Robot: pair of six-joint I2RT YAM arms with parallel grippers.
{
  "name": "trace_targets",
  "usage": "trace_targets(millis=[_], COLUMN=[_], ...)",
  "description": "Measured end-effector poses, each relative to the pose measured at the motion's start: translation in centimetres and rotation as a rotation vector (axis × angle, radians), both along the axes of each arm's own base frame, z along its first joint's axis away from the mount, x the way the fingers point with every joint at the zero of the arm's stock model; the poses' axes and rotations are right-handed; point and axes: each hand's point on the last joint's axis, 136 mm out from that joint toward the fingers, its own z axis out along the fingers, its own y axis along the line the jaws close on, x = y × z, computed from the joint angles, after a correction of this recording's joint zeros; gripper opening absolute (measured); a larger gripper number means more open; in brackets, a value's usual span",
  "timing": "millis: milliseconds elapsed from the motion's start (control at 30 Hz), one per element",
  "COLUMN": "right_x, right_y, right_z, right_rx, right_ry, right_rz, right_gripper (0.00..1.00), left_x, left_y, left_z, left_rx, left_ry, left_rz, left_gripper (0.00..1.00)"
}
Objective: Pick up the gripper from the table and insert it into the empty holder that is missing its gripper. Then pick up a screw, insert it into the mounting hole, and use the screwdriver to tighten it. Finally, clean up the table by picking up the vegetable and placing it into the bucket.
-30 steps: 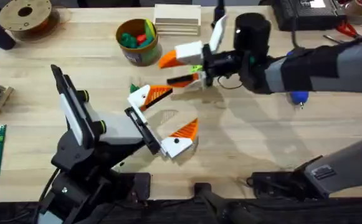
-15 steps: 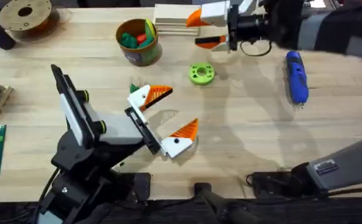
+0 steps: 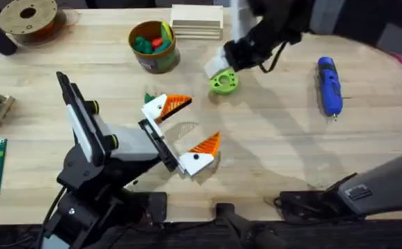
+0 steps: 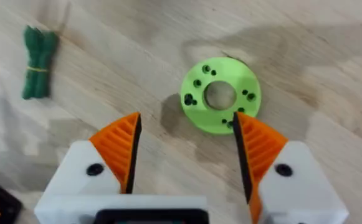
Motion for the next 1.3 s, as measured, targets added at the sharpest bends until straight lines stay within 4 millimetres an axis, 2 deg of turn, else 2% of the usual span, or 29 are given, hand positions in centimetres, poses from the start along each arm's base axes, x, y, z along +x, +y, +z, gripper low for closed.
trace_targets(millis=[167,467,733,767,900,1167,1300], right_x=[-0.5,-0.7,-1.7,-1.9,-1.8,-1.2,-1.0], right_y=[0.7,1.3,2.6,2.6,2.6,2.9,3.1], right_z=[-0.3,-0.5,-3.8,-4.8,-5.5,-5.3,-5.2], right_rx=[-0.091,-0.139,-0.190,-0.205,-0.213,-0.203,-0.197], right_ry=[-0.053,-0.084,-0.027,-0.006,0.003,-0.024,-0.035], right_rz=[0.055,0.083,0.136,0.145,0.145,0.141,0.141], right_gripper=[0.803,0.803,0.794,0.674,0.511,0.354,0.333], left_x=[0.0,0.0,0.0,0.0,0.0,0.0,0.0], left_y=[0.0,0.0,0.0,0.0,0.0,0.0,0.0], left_z=[0.0,0.0,0.0,0.0,0.0,0.0,0.0], left_rx=[0.000,0.000,0.000,0.000,0.000,0.000,0.000], left_ry=[0.000,0.000,0.000,-0.001,0.000,0.000,0.000], left_rz=[-0.002,-0.003,-0.003,-0.003,-0.003,-0.003,-0.003], left_gripper=[0.987,0.987,0.987,0.987,0.987,0.987,0.987])
